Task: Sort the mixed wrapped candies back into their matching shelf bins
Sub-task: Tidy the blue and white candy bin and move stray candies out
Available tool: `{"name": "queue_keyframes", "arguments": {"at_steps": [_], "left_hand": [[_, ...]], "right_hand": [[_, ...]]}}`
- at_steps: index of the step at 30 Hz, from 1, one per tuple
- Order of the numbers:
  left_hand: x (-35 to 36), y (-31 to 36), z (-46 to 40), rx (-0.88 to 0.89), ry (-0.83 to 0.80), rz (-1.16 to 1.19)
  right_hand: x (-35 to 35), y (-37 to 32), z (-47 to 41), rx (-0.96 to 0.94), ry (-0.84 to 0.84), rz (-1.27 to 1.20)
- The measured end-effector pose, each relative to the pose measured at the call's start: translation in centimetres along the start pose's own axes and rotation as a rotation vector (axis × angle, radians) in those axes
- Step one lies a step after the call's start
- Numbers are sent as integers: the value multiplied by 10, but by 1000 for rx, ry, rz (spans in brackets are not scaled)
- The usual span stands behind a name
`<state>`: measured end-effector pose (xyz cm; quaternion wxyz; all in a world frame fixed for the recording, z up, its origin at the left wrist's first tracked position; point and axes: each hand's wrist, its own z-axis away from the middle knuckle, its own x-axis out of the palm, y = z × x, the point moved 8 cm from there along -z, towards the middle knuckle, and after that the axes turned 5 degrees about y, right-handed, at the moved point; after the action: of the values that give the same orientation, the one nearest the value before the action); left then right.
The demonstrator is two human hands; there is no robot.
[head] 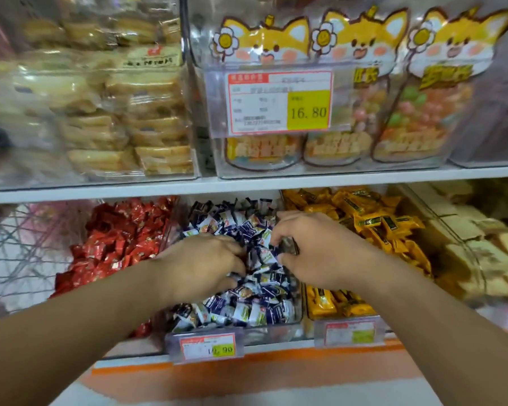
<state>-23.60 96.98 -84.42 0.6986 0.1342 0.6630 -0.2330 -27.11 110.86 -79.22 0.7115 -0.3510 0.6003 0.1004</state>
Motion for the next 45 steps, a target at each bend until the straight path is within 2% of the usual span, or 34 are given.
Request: {"name": "queue_keyframes", "arguments": {"at_steps": [4, 9, 14, 17, 20, 27, 32, 34, 37, 40, 41, 45], "left_hand": [[-5, -5, 11, 24, -12, -13], [-16, -18, 21, -21, -109, -42], [-38, 2, -6, -13, 93, 26], [-5, 16, -27, -19, -48, 92], [20, 14, -26, -6, -190, 28], [16, -13, 0, 39, -96, -30], [19, -27, 11, 35, -124, -78], [8, -22, 13, 38, -141, -47], [-8, -12, 11, -52, -164, 115], [-29, -6, -7, -99, 67, 139], [-28, -4, -15, -117, 97, 141], [3, 11, -40, -87, 15, 319]], "right_hand": [[-1, 1, 2, 10, -8, -7], [-1, 0, 3, 21, -11, -2], [-4, -3, 2, 43, 10, 7], [-5, -3, -1, 52, 34, 11], [-5, -1, 0, 52, 37, 15], [-4, 1, -1, 40, 21, 7], [-4, 1, 1, 39, 15, 9], [-4, 2, 1, 43, 12, 4], [-3, 1, 1, 48, 15, 5], [-2, 1, -2, 58, 19, 19], [-1, 1, -3, 61, 19, 22], [-1, 1, -3, 55, 36, 13]]}}
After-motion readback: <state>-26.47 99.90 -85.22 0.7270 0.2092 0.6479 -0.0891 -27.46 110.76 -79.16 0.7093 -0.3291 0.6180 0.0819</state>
